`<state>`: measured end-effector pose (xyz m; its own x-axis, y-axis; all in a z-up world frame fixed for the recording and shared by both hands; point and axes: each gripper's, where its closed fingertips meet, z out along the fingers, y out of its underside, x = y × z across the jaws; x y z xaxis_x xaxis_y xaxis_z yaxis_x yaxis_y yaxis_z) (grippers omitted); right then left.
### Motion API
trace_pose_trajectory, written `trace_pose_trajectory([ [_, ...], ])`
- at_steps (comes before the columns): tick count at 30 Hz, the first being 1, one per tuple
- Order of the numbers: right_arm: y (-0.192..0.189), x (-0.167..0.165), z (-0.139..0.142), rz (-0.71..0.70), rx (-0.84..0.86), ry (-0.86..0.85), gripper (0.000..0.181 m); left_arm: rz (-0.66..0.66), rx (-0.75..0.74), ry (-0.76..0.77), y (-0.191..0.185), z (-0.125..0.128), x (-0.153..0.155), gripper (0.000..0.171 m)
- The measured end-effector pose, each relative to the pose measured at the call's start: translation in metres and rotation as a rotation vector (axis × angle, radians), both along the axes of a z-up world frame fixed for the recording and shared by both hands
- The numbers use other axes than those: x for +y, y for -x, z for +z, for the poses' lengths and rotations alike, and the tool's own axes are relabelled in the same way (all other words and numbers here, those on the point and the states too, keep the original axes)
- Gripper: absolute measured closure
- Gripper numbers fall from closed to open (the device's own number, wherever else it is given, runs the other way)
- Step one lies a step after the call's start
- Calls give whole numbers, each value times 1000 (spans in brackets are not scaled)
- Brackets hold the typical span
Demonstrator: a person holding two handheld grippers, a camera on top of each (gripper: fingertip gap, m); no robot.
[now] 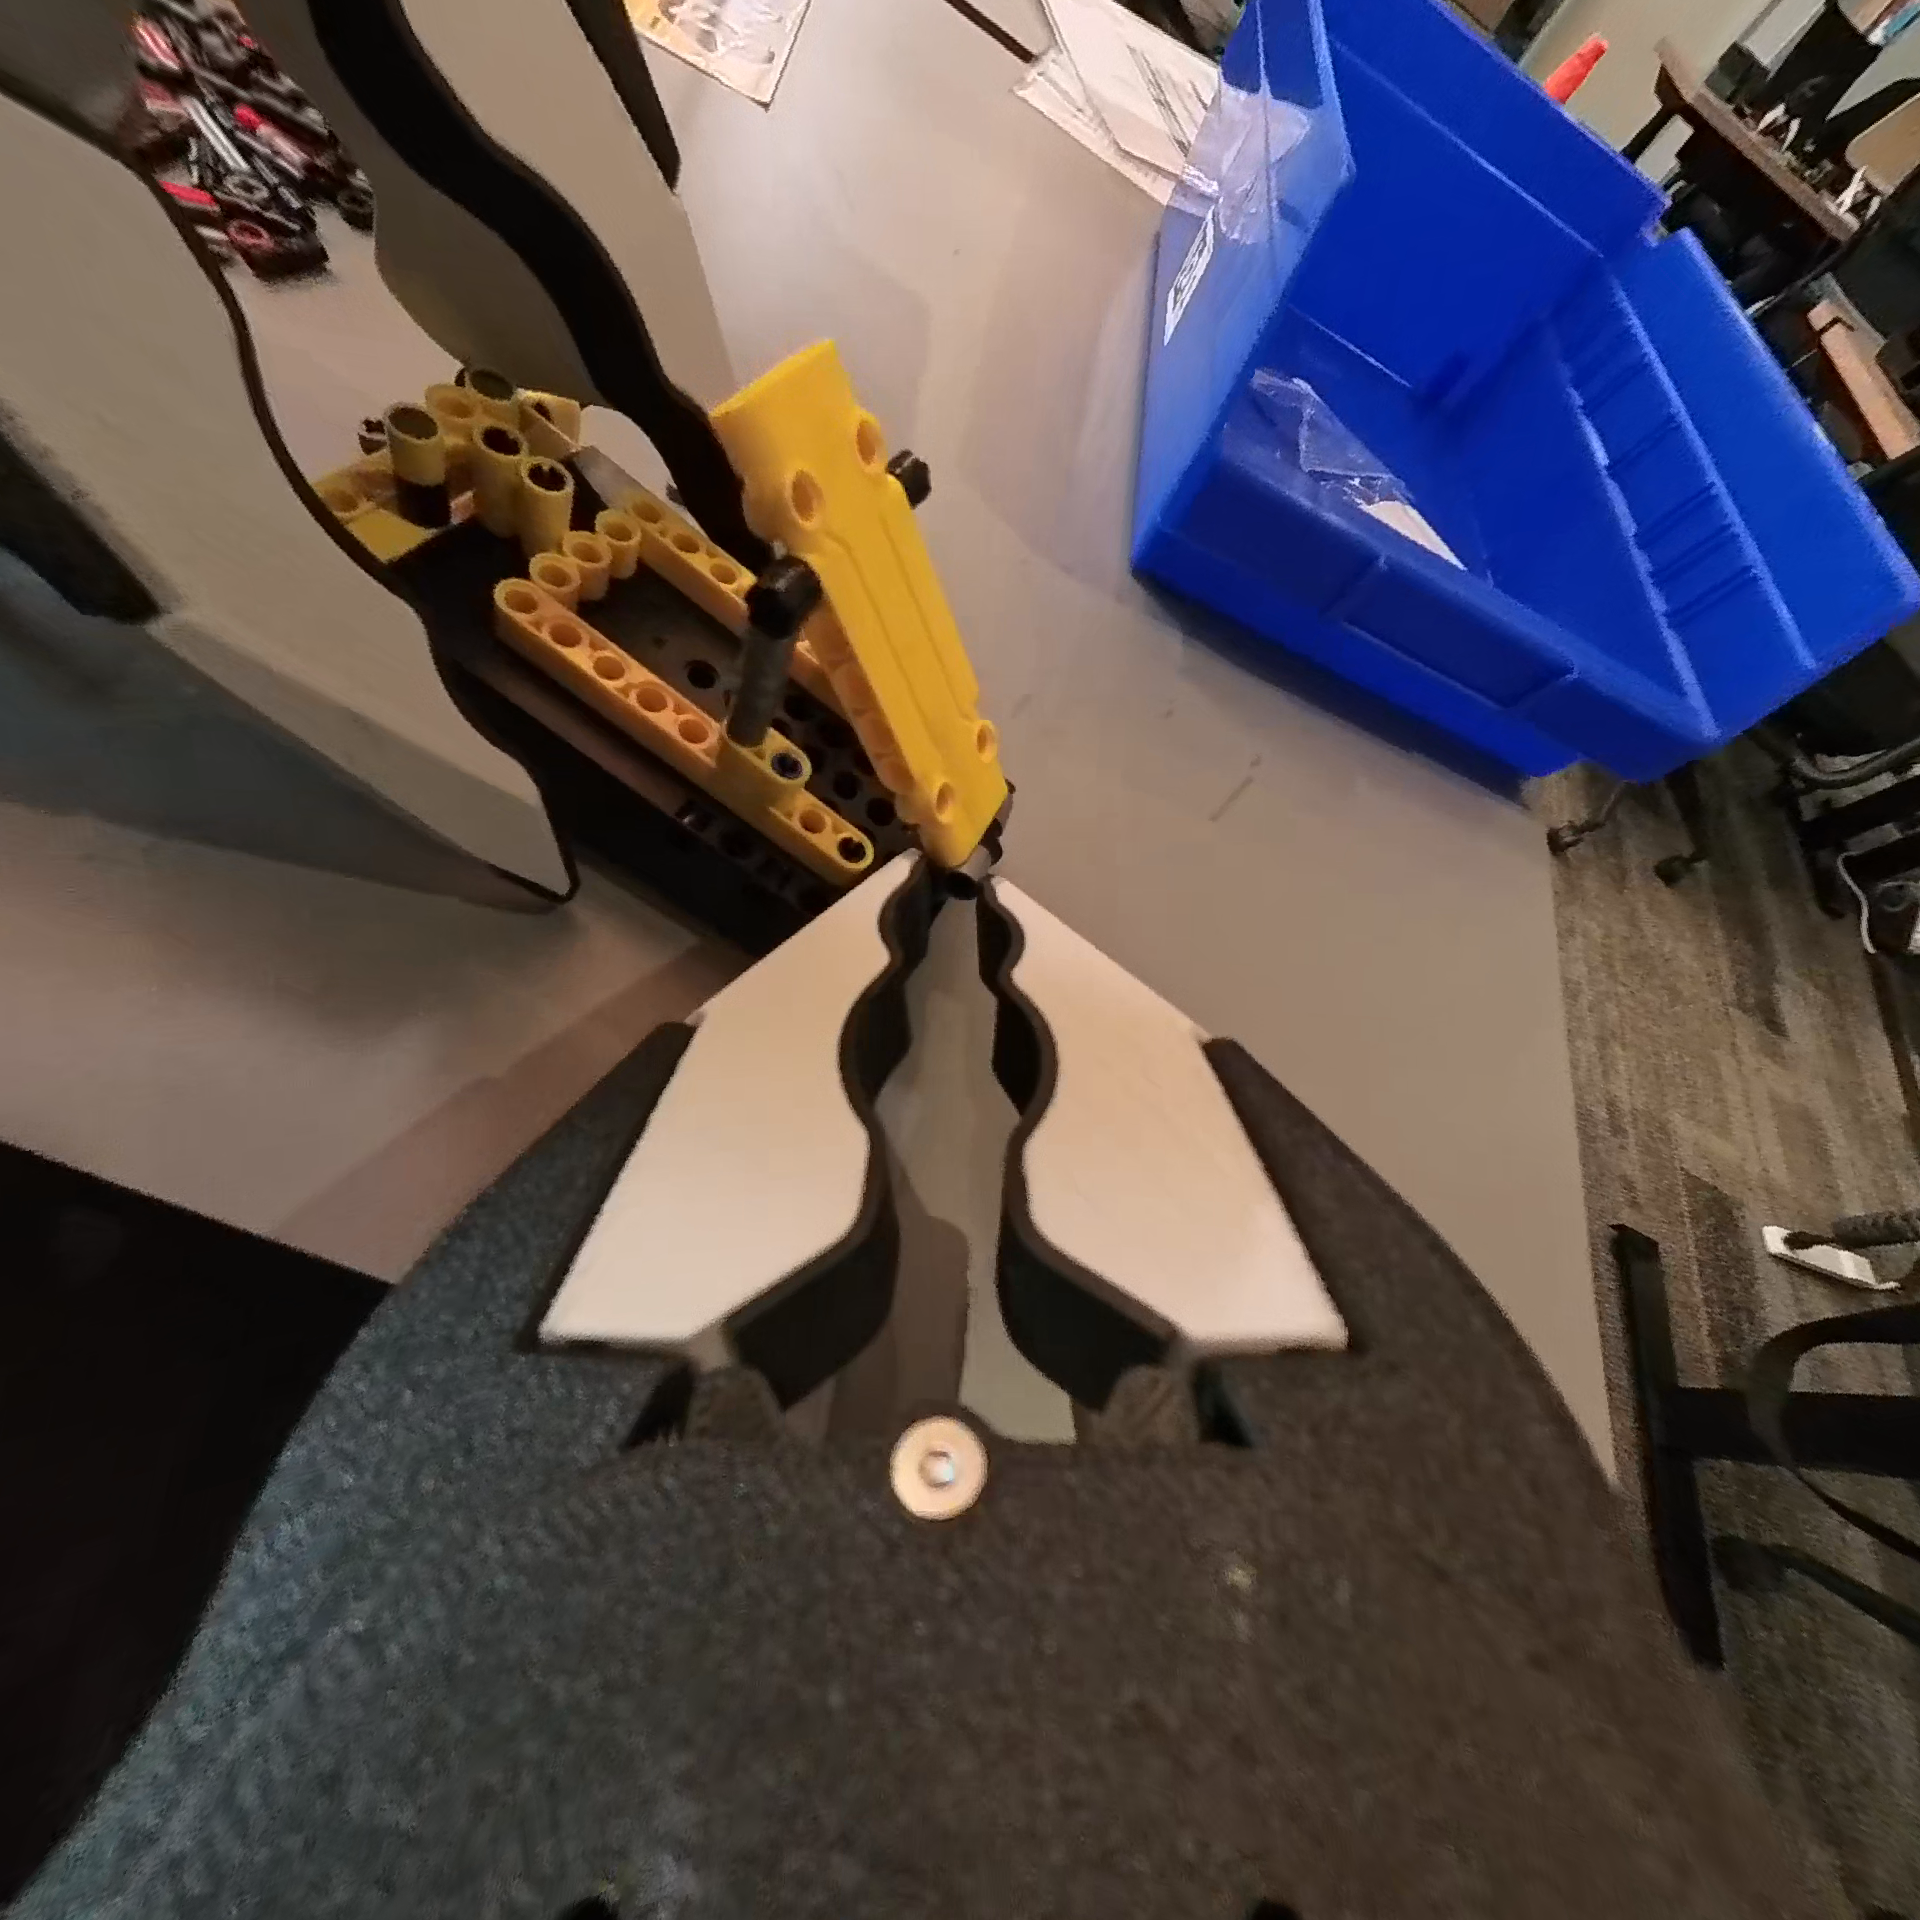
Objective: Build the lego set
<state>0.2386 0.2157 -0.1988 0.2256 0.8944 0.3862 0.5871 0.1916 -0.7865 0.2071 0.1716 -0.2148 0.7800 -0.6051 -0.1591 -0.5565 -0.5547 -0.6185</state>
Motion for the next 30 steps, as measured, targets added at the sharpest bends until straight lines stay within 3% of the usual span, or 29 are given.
trace_pose_trajectory([
  [9, 2, 2, 0, -131, -26, -129, 174, 14, 11, -8, 2, -1, 1, 100],
  [16, 4, 3, 4, -75, -15, -198, 173, 12, 22, -13, 3, -1, 3, 100],
  [19, 1, 0, 4, -41, 110, -17, 171, 2, 36, -24, 2, -2, 3, 101],
  [21, -5, -2, 7, -18, 142, 93, 155, 2, 45, -22, 2, -2, 3, 101],
  [22, -9, -3, 10, 11, 138, 86, 141, 5, 59, -26, 3, -2, 3, 107],
  [23, -12, -2, 16, 23, 146, 48, 139, 1, 58, -26, 3, -2, 4, 107],
  [27, -13, -10, 23, 124, 77, -108, 169, -5, 60, -24, 2, -2, 4, 107],
  [30, -9, -13, 16, 166, -5, -179, 174, -3, 60, -30, 2, -2, 4, 107],
])
